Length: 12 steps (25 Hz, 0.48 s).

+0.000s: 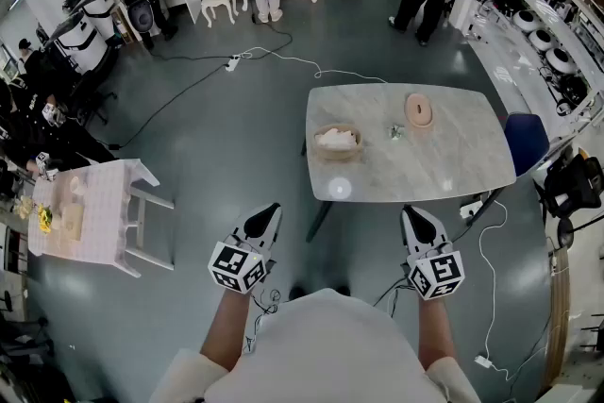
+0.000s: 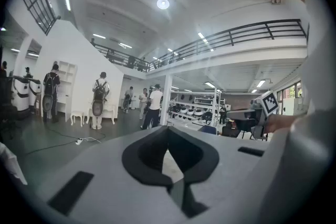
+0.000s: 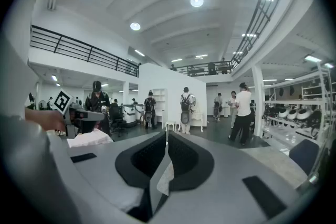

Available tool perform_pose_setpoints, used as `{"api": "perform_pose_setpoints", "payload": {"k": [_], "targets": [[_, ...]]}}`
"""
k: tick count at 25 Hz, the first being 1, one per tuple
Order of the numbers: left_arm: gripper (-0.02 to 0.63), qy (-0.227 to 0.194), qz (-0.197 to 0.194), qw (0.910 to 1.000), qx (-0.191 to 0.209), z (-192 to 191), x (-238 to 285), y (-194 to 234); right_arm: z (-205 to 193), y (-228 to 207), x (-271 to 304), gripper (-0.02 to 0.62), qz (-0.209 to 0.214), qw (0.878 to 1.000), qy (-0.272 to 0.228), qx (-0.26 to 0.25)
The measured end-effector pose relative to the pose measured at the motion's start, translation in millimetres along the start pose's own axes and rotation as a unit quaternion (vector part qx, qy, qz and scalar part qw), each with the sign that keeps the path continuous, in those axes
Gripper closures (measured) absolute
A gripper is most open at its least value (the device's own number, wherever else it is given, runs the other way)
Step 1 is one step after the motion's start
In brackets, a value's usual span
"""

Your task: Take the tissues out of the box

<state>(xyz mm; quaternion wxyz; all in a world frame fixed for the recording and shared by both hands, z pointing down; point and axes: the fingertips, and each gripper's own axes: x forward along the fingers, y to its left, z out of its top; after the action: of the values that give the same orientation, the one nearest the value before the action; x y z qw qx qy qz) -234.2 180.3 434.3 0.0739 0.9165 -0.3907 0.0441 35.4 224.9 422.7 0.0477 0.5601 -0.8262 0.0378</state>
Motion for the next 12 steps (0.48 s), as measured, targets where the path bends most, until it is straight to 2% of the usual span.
{"api": "perform_pose_setpoints", "payload": {"k": [12], "targets": [[0.597,0.003,0.001,1.0000,-0.003,-2.6,9.0,-3.1,-0.5,-9.6,2.2,0.557,0.002,1.000,0.000,0.005]]}}
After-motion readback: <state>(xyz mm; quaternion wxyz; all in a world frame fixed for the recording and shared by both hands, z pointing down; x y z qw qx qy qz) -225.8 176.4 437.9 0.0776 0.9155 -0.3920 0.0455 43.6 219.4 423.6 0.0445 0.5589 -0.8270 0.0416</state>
